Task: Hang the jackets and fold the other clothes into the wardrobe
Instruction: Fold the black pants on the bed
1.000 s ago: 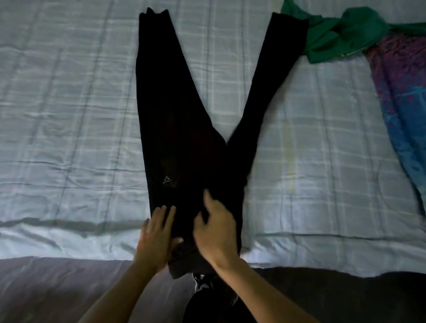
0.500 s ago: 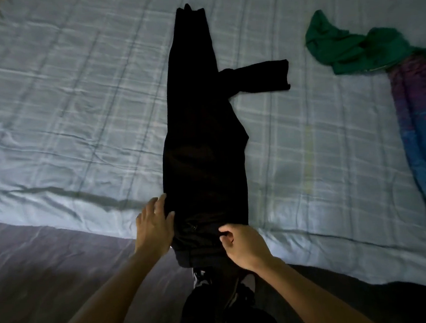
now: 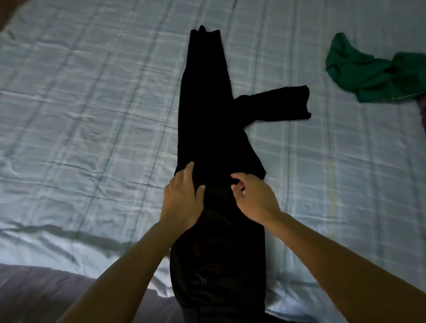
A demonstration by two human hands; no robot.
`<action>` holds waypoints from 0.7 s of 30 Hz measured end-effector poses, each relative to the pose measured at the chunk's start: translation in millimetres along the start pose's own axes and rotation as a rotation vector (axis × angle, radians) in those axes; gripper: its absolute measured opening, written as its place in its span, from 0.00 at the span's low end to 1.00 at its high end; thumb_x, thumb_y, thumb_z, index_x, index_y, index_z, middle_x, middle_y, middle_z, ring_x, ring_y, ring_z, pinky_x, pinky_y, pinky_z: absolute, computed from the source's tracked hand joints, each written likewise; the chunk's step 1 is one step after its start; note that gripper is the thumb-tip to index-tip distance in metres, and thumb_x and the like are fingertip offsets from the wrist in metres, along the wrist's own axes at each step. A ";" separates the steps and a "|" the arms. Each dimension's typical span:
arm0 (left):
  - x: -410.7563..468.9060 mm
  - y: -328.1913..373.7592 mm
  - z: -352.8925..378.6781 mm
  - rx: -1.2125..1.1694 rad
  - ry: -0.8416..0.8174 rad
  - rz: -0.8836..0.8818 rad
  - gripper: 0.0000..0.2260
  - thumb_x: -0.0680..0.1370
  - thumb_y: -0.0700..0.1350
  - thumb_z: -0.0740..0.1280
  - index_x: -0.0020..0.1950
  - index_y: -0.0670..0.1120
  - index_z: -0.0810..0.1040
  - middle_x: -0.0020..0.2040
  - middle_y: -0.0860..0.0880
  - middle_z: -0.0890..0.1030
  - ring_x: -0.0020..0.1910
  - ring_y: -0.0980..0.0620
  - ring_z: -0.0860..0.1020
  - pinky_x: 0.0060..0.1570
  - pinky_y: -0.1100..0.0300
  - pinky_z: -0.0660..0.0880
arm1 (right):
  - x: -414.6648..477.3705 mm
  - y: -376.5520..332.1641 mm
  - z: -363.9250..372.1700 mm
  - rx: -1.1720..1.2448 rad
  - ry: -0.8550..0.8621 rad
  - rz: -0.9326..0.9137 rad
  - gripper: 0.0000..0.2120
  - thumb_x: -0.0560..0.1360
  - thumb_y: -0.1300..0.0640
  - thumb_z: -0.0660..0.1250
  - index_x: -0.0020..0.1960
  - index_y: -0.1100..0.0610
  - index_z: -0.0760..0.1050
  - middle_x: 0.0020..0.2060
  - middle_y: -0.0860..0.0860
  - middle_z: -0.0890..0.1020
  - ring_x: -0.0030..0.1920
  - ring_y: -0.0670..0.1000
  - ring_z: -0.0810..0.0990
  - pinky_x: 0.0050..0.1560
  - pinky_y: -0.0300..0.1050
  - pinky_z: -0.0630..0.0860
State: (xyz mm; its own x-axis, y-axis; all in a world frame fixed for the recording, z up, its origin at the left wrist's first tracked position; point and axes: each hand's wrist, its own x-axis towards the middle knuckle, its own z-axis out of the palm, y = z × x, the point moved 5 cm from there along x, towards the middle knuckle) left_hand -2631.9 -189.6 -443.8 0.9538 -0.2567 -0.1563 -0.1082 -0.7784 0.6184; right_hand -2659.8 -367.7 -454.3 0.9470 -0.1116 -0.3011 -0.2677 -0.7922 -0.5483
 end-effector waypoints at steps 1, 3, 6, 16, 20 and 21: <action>5.5 -0.9 -0.7 0.009 -0.017 -0.006 0.26 0.80 0.47 0.60 0.75 0.43 0.56 0.69 0.41 0.68 0.66 0.41 0.68 0.64 0.46 0.65 | 7.9 3.7 -5.3 0.029 0.011 0.026 0.17 0.80 0.51 0.59 0.67 0.51 0.70 0.54 0.50 0.79 0.52 0.48 0.78 0.52 0.44 0.75; 18.0 0.2 0.0 0.030 -0.051 -0.011 0.26 0.80 0.48 0.60 0.75 0.43 0.56 0.69 0.41 0.67 0.67 0.41 0.67 0.64 0.46 0.65 | 22.6 14.3 -15.0 0.096 0.019 0.097 0.17 0.80 0.50 0.59 0.67 0.51 0.71 0.54 0.51 0.79 0.53 0.49 0.78 0.53 0.43 0.74; 49.4 7.0 6.6 0.078 -0.088 -0.009 0.26 0.80 0.48 0.60 0.75 0.43 0.56 0.70 0.41 0.66 0.67 0.42 0.67 0.65 0.47 0.64 | 51.2 35.0 -34.0 0.228 0.071 0.231 0.15 0.80 0.51 0.59 0.65 0.52 0.73 0.53 0.50 0.80 0.54 0.50 0.78 0.51 0.37 0.71; 194.2 42.9 52.7 0.241 -0.072 0.049 0.25 0.79 0.49 0.61 0.74 0.44 0.60 0.70 0.41 0.66 0.67 0.42 0.67 0.65 0.44 0.65 | 184.3 96.6 -72.3 0.591 0.260 0.626 0.31 0.78 0.48 0.63 0.76 0.55 0.54 0.68 0.58 0.69 0.65 0.57 0.72 0.63 0.47 0.69; 224.3 40.3 72.4 0.281 -0.117 0.084 0.25 0.79 0.49 0.61 0.74 0.45 0.61 0.72 0.41 0.65 0.69 0.43 0.65 0.66 0.46 0.63 | 225.9 107.3 -77.1 0.743 0.465 0.755 0.37 0.76 0.53 0.66 0.76 0.49 0.47 0.70 0.61 0.62 0.62 0.59 0.73 0.59 0.48 0.71; 227.9 37.2 76.5 0.284 -0.128 0.082 0.24 0.79 0.48 0.61 0.74 0.45 0.61 0.71 0.41 0.65 0.69 0.43 0.66 0.66 0.46 0.63 | 233.9 108.6 -77.4 0.759 0.512 0.749 0.36 0.77 0.55 0.66 0.76 0.47 0.48 0.70 0.60 0.61 0.61 0.59 0.73 0.58 0.47 0.71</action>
State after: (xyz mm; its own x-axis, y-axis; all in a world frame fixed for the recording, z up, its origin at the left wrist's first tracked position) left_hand -2440.0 -320.9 -515.3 0.8978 -0.3808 -0.2212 -0.2740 -0.8762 0.3964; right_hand -2453.6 -526.2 -523.8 0.4234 -0.7610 -0.4916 -0.6599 0.1128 -0.7429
